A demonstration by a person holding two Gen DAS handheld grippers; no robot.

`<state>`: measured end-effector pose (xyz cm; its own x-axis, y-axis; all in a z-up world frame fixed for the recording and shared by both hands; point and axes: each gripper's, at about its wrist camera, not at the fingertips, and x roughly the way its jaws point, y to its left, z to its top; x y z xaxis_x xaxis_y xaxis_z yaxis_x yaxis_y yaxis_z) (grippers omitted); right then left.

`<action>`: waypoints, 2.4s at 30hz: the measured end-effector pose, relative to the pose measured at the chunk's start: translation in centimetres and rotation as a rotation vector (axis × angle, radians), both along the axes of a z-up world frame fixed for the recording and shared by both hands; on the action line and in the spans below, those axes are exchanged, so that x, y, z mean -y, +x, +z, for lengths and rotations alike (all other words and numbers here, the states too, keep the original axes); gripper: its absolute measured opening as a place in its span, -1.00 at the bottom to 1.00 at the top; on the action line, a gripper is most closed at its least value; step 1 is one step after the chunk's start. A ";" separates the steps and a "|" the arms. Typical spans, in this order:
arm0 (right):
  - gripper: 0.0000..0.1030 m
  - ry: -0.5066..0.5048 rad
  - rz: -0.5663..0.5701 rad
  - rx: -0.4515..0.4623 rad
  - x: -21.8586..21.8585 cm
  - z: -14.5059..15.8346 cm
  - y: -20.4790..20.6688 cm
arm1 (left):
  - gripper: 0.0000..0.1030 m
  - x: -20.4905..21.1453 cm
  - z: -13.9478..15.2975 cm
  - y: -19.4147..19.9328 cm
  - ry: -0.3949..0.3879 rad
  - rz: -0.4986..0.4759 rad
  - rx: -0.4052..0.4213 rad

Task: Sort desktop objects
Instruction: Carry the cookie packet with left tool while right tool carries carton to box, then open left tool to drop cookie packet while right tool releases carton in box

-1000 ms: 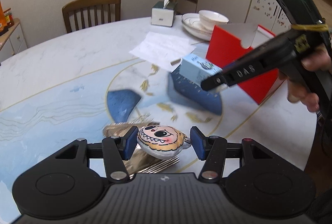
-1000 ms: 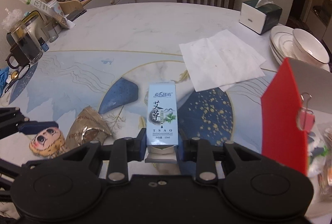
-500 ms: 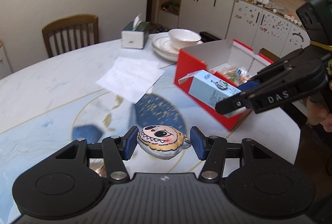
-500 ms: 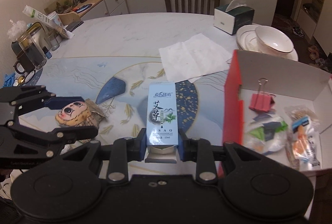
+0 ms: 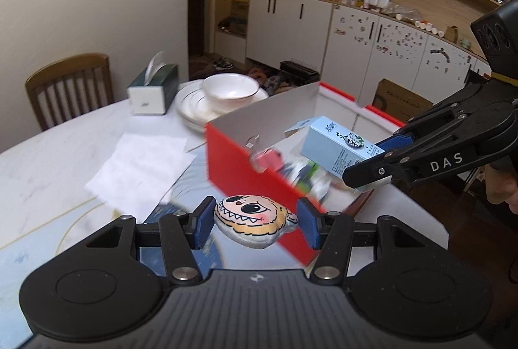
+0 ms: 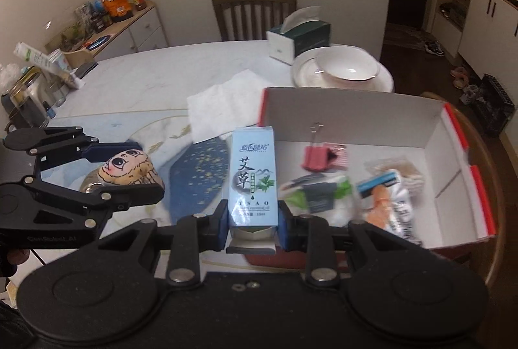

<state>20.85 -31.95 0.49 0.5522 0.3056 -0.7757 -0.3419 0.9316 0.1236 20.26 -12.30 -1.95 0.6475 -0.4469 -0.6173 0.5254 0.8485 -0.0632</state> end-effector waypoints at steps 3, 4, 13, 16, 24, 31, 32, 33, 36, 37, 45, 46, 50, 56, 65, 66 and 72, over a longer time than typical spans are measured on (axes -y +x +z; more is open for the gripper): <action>-0.47 -0.006 -0.024 0.007 2.0 -0.1 0.5 | 0.05 2.1 0.3 0.8 0.006 -0.019 0.014; -0.47 -0.008 -0.032 0.009 2.7 -0.1 0.7 | 0.05 2.9 0.4 1.1 0.009 -0.025 0.017; -0.47 -0.038 -0.096 0.008 8.0 -0.9 2.6 | 0.05 8.6 0.1 4.8 0.036 -0.058 0.022; -0.47 -0.055 -0.116 0.000 9.4 -1.6 3.6 | 0.05 10.3 -0.4 6.5 0.052 -0.064 0.011; -0.47 -0.090 -0.128 -0.026 11.6 -3.5 6.9 | 0.05 14.2 -2.5 11.0 0.129 -0.085 -0.026; -0.47 -0.102 -0.110 -0.050 11.8 -5.0 9.8 | 0.05 16.4 -4.5 14.1 0.192 -0.085 -0.078; -0.47 -0.106 -0.104 -0.056 11.7 -5.2 10.2 | 0.05 16.6 -4.9 14.4 0.205 -0.086 -0.087; -0.47 -0.110 -0.099 -0.063 11.6 -5.5 10.5 | 0.05 16.8 -5.2 14.7 0.212 -0.089 -0.098; -0.47 -0.129 -0.089 -0.075 11.2 -6.2 11.4 | 0.05 17.2 -5.9 15.5 0.220 -0.089 -0.124; -0.47 -0.131 -0.086 -0.077 11.0 -6.3 11.6 | 0.05 17.3 -6.1 15.7 0.219 -0.092 -0.135; -0.47 -0.167 -0.072 -0.102 10.5 -7.8 12.7 | 0.05 17.8 -7.7 16.8 0.254 -0.102 -0.195; -0.47 -0.167 -0.072 -0.104 10.5 -8.0 12.8 | 0.05 17.8 -7.8 16.9 0.255 -0.102 -0.204; -0.44 -0.161 -0.071 -0.115 10.7 -8.2 13.0 | 0.08 17.7 -8.0 17.2 0.255 -0.103 -0.228; -0.36 -0.162 -0.070 -0.117 10.8 -8.1 12.7 | 0.12 17.7 -8.0 17.1 0.261 -0.103 -0.235; -0.04 -0.145 -0.074 -0.099 11.0 -6.9 11.8 | 0.29 16.4 -6.8 16.2 0.181 -0.090 -0.218; 0.01 -0.142 -0.075 -0.092 11.0 -6.6 11.7 | 0.31 16.2 -6.5 16.0 0.172 -0.088 -0.211; 0.03 -0.115 -0.062 -0.062 10.9 -5.0 10.5 | 0.32 14.8 -4.9 14.4 0.119 -0.085 -0.173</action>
